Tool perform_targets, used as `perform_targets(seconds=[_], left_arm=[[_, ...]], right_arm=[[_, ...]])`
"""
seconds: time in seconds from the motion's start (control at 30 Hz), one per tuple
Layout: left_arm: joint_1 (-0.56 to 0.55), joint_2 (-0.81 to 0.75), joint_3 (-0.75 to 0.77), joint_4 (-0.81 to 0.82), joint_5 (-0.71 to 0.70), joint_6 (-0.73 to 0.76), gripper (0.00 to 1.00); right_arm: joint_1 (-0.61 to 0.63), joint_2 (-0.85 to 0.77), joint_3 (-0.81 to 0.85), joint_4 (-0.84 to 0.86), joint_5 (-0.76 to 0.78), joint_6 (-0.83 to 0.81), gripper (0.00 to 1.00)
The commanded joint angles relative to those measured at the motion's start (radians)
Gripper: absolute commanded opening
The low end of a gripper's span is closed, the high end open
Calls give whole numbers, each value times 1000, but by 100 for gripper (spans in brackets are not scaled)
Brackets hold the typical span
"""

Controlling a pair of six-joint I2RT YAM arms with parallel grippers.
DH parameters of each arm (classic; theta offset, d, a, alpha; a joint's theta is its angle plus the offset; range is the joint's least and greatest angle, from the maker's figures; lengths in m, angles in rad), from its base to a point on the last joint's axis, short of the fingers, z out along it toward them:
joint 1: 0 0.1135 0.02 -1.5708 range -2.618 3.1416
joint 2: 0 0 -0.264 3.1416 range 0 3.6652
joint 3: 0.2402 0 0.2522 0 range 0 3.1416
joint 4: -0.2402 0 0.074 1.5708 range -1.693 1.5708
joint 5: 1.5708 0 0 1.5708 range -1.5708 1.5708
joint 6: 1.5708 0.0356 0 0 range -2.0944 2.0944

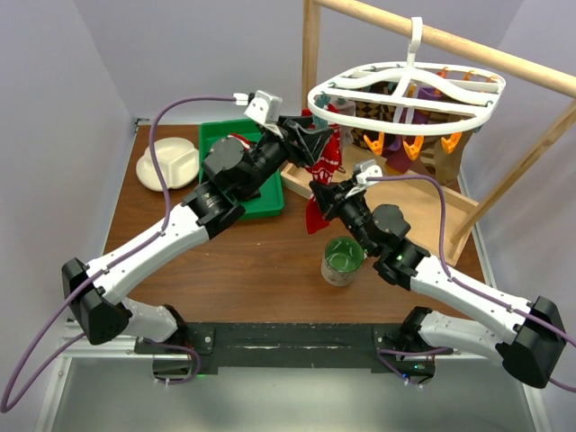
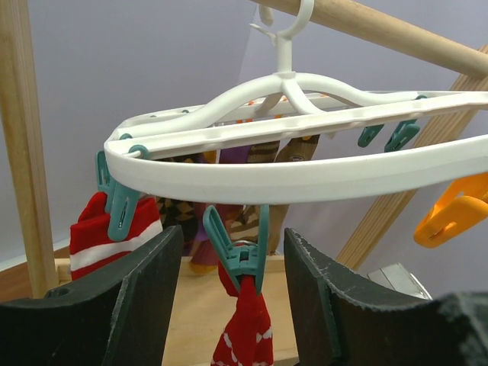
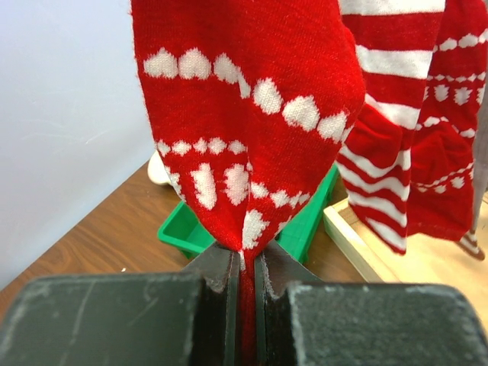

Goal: Remove the socks clipped to the hanger
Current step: Remove the sock from the hanger.

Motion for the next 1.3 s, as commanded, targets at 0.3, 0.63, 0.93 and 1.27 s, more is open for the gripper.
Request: perform_targets(seconds=[0.3, 0.63, 0.93, 1.27], left_arm=[[0, 37, 78, 85, 29, 43, 40], [0, 40, 90, 82, 48, 53, 0], [0, 41, 98, 65, 74, 57, 16], [-2, -37, 11, 56, 127, 39, 68]], right_arm=[[-2, -8, 49, -3, -3, -1, 0], [-2, -49, -2, -1, 7, 16, 0], [-2, -57, -9, -10, 4, 17, 0], [-2, -49, -19, -9, -13, 25, 0]])
